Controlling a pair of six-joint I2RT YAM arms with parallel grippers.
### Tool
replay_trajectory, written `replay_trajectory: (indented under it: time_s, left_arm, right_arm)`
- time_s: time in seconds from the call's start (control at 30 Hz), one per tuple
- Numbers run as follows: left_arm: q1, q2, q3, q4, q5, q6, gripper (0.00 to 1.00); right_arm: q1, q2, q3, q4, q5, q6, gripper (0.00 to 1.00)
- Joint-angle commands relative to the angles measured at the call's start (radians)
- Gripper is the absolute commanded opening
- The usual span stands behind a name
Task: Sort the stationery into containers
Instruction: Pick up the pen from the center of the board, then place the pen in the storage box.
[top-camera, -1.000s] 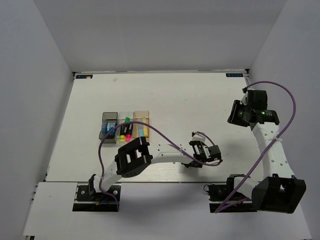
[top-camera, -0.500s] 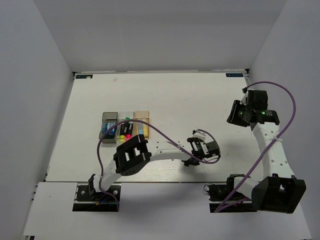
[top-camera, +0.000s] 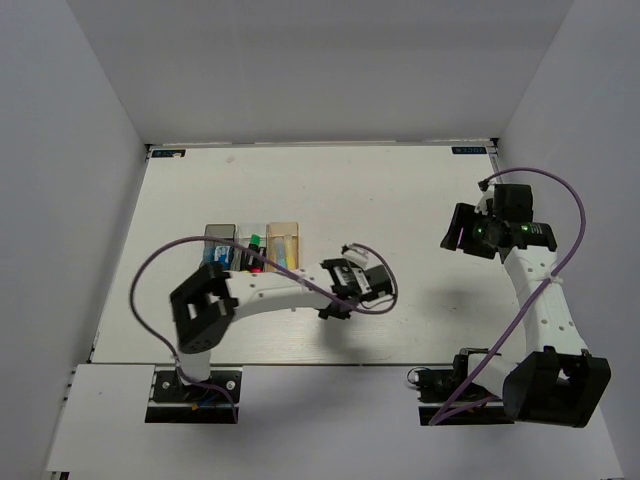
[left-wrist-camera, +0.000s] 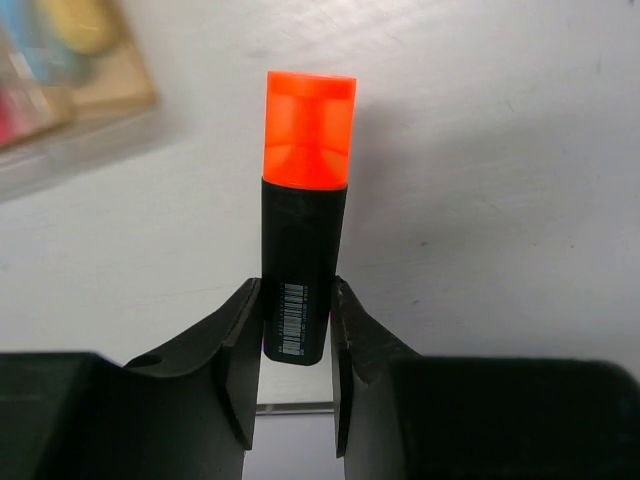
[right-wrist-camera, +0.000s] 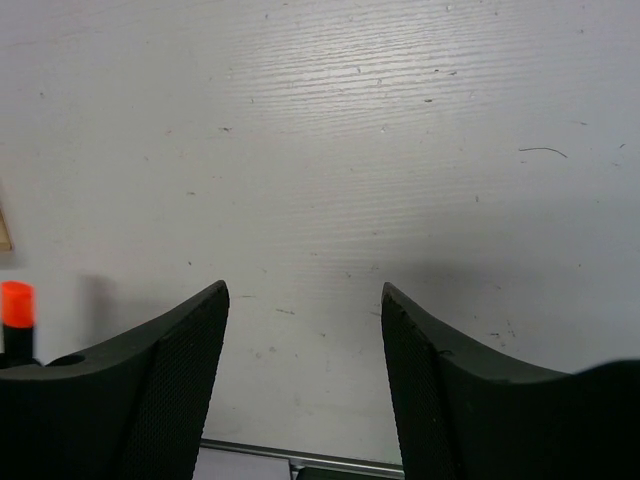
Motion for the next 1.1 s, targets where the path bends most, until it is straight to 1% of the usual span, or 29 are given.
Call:
replay_trajectory:
  time_s: [0.0, 0.03, 0.07, 0.13, 0.17, 0.23, 0.27, 0.3, 0.33, 0.37, 0.4, 0.47, 0.5, 0.57, 0.6, 0.7, 0.77, 0.93, 1.03, 1.07]
  left_arm:
    - [0.070, -0.212, -0.037, -0.006, -0.070, 0.047, 0.00]
    - [0.092, -0.235, -0.057, 0.005, -0.069, 0.056, 0.00]
    - [0.112, -0.299, -0.074, 0.011, -0.069, 0.070, 0.00]
    - [0.129, -0.339, -0.100, 0.025, -0.060, 0.087, 0.00]
    - [0.157, -0.394, -0.107, 0.022, -0.063, 0.088, 0.00]
    - [0.184, -0.442, -0.133, 0.008, -0.081, 0.085, 0.00]
    - [0.242, -0.480, -0.146, 0.004, -0.084, 0.088, 0.00]
    - [0.266, -0.496, -0.186, 0.010, -0.069, 0.091, 0.00]
    - [0.317, -0.531, -0.202, 0.017, -0.060, 0.094, 0.00]
    - [0.375, -0.563, -0.229, 0.036, -0.017, 0.116, 0.00]
    - [0.430, -0.576, -0.251, 0.049, -0.004, 0.122, 0.00]
    - [0.475, -0.605, -0.268, 0.063, 0.025, 0.155, 0.00]
    - [0.541, -0.603, -0.274, 0.075, 0.038, 0.177, 0.00]
    - [0.582, -0.600, -0.280, 0.086, 0.063, 0.195, 0.00]
    - [0.637, -0.594, -0.283, 0.097, 0.077, 0.214, 0.00]
    - [0.714, -0.564, -0.306, 0.149, 0.150, 0.251, 0.00]
    - [0.742, -0.533, -0.301, 0.160, 0.180, 0.258, 0.00]
    - [0.790, -0.438, -0.271, 0.183, 0.203, 0.277, 0.00]
    - [0.796, -0.389, -0.262, 0.204, 0.226, 0.292, 0.00]
    - [0.796, -0.355, -0.242, 0.200, 0.221, 0.294, 0.02]
  right_arm:
    - [-0.003, -0.016, -0.007, 0.021, -0.042, -0.012, 0.66]
    - [-0.005, -0.017, -0.005, 0.021, -0.045, -0.015, 0.66]
    - [-0.005, -0.014, -0.009, 0.022, -0.044, -0.016, 0.66]
    - [-0.005, -0.010, -0.009, 0.024, -0.045, -0.014, 0.66]
    - [-0.005, -0.013, -0.010, 0.022, -0.045, -0.012, 0.66]
    - [-0.005, -0.006, -0.012, 0.021, -0.049, -0.016, 0.66]
    - [-0.005, -0.006, -0.012, 0.018, -0.052, -0.012, 0.66]
    - [-0.003, -0.002, -0.013, 0.024, -0.058, -0.012, 0.66]
    - [-0.003, -0.003, -0.012, 0.024, -0.059, -0.014, 0.67]
    - [-0.005, 0.000, -0.012, 0.024, -0.062, -0.012, 0.67]
    - [-0.005, 0.001, -0.015, 0.025, -0.065, -0.011, 0.67]
    - [-0.003, 0.004, -0.015, 0.021, -0.067, -0.008, 0.67]
    - [-0.003, 0.006, -0.013, 0.022, -0.065, -0.009, 0.67]
    - [-0.005, 0.007, -0.013, 0.022, -0.065, -0.009, 0.67]
    - [-0.005, 0.009, -0.015, 0.022, -0.065, -0.009, 0.67]
    - [-0.005, 0.010, -0.016, 0.022, -0.065, -0.009, 0.67]
    - [-0.003, 0.010, -0.013, 0.022, -0.067, -0.006, 0.67]
    - [-0.005, 0.012, -0.016, 0.021, -0.061, -0.006, 0.67]
    - [-0.005, 0.015, -0.016, 0.021, -0.058, -0.006, 0.67]
    - [-0.006, 0.015, -0.015, 0.022, -0.058, -0.008, 0.67]
